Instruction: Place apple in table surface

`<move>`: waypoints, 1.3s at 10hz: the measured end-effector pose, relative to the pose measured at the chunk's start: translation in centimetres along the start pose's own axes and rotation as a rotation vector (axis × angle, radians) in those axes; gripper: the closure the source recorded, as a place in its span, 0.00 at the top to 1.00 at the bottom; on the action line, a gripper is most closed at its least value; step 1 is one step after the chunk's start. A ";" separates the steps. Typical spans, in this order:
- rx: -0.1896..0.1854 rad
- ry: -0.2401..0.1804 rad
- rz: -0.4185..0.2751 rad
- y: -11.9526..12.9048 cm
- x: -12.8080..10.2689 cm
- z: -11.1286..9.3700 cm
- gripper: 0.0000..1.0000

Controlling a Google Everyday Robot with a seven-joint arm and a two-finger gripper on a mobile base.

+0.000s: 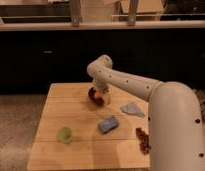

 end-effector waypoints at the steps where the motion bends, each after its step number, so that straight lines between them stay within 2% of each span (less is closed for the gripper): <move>1: 0.002 -0.004 -0.004 -0.2 -0.1 0.0 0.80; 9: 0.035 -0.017 -0.005 -1.3 0.9 -0.5 0.80; 11: 0.049 -0.023 -0.003 -1.6 1.2 -0.8 0.74; 13: 0.057 -0.030 -0.002 -1.9 1.5 -1.0 0.74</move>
